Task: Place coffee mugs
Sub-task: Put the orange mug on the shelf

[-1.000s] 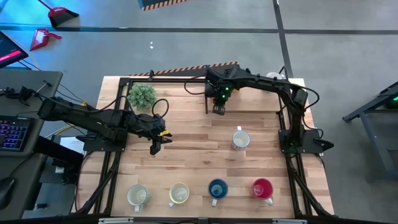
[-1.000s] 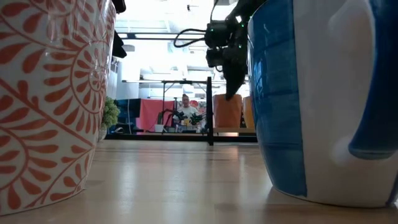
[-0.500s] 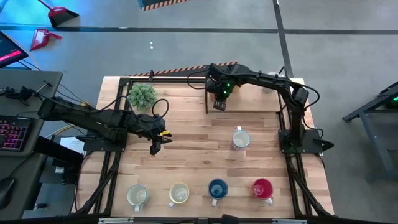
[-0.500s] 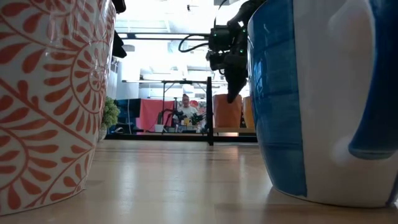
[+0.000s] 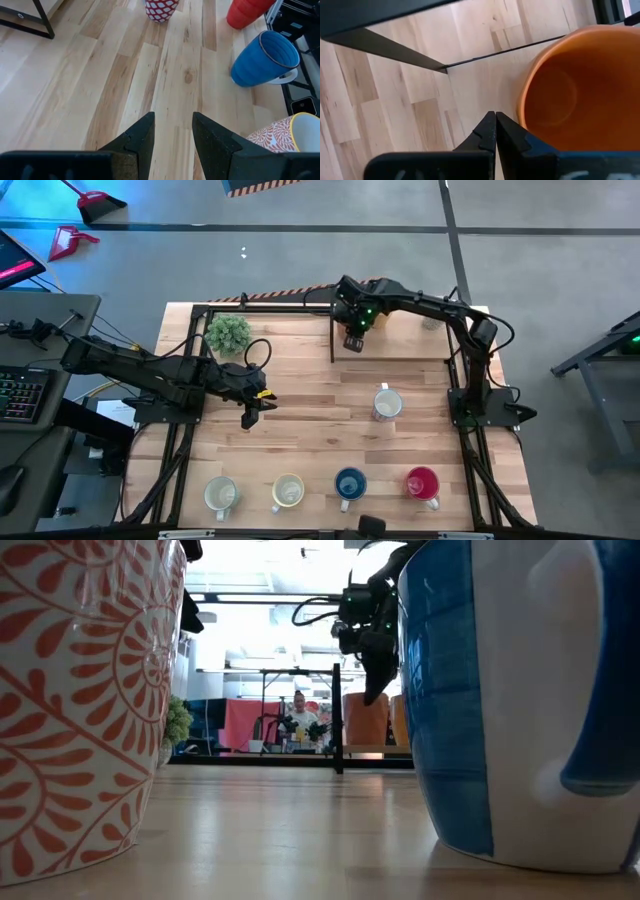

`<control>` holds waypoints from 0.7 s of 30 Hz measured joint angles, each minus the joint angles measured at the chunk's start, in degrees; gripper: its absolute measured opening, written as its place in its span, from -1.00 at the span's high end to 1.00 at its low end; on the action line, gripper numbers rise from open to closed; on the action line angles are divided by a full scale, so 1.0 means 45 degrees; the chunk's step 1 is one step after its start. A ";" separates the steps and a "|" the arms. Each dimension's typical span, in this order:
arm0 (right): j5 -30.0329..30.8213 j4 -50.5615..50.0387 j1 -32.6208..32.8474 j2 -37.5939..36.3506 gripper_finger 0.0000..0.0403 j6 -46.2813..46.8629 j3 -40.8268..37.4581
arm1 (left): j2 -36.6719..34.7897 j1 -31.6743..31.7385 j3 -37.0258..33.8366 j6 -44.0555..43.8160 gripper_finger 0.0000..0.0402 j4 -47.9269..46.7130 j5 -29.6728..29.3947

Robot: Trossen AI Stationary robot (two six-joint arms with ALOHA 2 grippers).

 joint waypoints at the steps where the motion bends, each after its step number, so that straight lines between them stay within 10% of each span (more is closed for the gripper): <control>1: -0.0005 -0.0004 -0.0030 -0.0004 1.00 0.0000 0.0000 | 0.0003 0.0000 0.0000 -0.0035 0.40 0.0000 0.0004; 21: 0.0083 0.0218 -0.0575 -0.0003 1.00 -0.0101 0.0005 | -0.0002 0.0003 0.0000 -0.0145 0.40 0.0000 0.0009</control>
